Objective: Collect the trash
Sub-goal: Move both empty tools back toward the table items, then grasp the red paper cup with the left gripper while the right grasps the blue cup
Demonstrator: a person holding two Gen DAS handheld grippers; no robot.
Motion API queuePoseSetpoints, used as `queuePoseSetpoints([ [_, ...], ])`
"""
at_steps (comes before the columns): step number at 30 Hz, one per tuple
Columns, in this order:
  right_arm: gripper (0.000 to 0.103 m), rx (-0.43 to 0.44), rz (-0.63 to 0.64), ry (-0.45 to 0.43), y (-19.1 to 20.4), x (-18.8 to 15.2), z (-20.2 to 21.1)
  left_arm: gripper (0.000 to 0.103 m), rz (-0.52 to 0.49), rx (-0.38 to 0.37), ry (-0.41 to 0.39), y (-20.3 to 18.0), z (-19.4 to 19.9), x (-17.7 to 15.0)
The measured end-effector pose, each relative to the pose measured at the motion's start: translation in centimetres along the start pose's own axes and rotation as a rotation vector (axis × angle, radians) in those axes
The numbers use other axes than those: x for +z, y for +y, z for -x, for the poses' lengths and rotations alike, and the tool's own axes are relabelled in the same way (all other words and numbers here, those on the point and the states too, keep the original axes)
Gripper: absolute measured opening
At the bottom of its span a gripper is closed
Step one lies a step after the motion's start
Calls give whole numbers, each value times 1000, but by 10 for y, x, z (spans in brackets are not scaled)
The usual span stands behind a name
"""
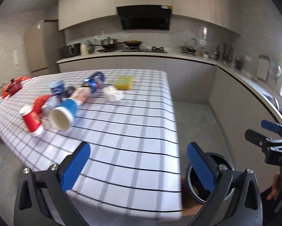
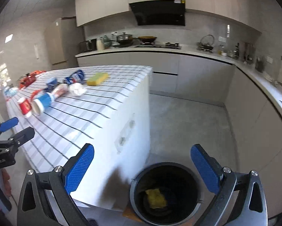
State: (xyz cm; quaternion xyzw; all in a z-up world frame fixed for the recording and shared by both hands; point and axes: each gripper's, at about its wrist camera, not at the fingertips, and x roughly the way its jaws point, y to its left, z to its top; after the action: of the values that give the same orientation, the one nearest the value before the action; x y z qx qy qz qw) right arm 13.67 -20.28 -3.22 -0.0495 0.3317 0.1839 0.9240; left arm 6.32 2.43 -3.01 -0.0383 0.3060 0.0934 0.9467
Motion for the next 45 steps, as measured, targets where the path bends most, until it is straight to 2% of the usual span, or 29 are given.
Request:
queuePoseSetpoints([
  [5,103,44,23,4,51,12,-11,103,70,47,-14,52,5,1],
  [12,103,62,78,4,118,29,-26,103,140,160,-28,130,10,-3],
  [15,103,100,115,39,149,31,-38,103,170,190,-22,164,9,-6],
  [20,103,137,123,46,191,34,-56,103,186,231,19,208,-6,-7],
  [24,103,154,141,53,224,39,-73,103,240,192,46,239,-20,-11],
  [28,99,166,158,65,253,43,-90,103,243,163,83,259,-40,-13],
  [30,88,170,164,71,264,44,-98,101,234,152,91,267,-50,-13],
  [34,70,193,165,101,286,46,-126,90,227,117,95,280,-67,-7],
  [36,56,201,163,113,294,48,-137,86,228,88,96,287,-77,-2],
  [38,50,215,158,130,302,51,-151,86,221,69,95,292,-86,4],
  [45,50,254,172,154,327,58,-183,86,207,23,103,302,-114,16],
])
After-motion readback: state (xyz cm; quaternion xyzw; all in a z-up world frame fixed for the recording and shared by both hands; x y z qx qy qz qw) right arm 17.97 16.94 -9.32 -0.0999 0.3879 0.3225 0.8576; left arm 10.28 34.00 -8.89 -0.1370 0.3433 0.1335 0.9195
